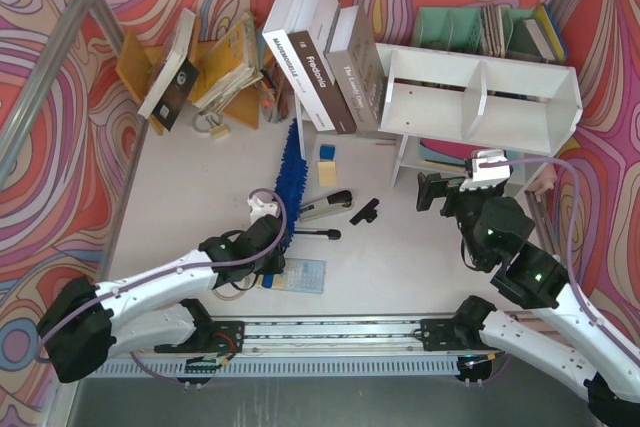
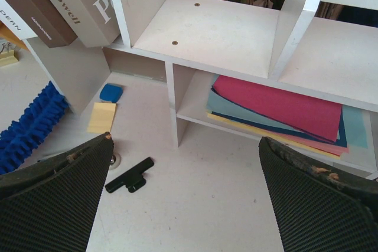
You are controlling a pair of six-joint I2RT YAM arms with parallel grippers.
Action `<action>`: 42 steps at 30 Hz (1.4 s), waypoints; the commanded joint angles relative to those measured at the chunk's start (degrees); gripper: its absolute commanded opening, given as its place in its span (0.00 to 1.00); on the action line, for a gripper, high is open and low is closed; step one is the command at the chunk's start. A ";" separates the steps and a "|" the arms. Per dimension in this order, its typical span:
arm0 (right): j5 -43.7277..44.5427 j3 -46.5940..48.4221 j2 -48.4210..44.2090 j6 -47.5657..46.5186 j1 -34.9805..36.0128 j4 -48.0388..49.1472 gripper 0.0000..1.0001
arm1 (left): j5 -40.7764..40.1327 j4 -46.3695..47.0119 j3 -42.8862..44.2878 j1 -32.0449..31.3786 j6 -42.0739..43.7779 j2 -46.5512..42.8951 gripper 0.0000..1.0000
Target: Dust the bookshelf with a duster
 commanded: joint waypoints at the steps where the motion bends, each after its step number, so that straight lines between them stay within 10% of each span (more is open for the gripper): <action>1: 0.60 -0.04 -0.77 0.39 -0.22 0.10 0.99 | 0.13 1.70 0.38 0.14 1.31 -0.31 0.00; 32: 0.35 -0.15 -0.87 0.22 -0.22 0.61 0.99 | -26.58 -11.58 26.49 0.37 17.11 -24.14 0.00; 42: 0.66 -0.12 -1.00 0.17 -0.22 0.89 0.99 | -21.02 -10.80 36.37 0.37 26.95 -29.37 0.00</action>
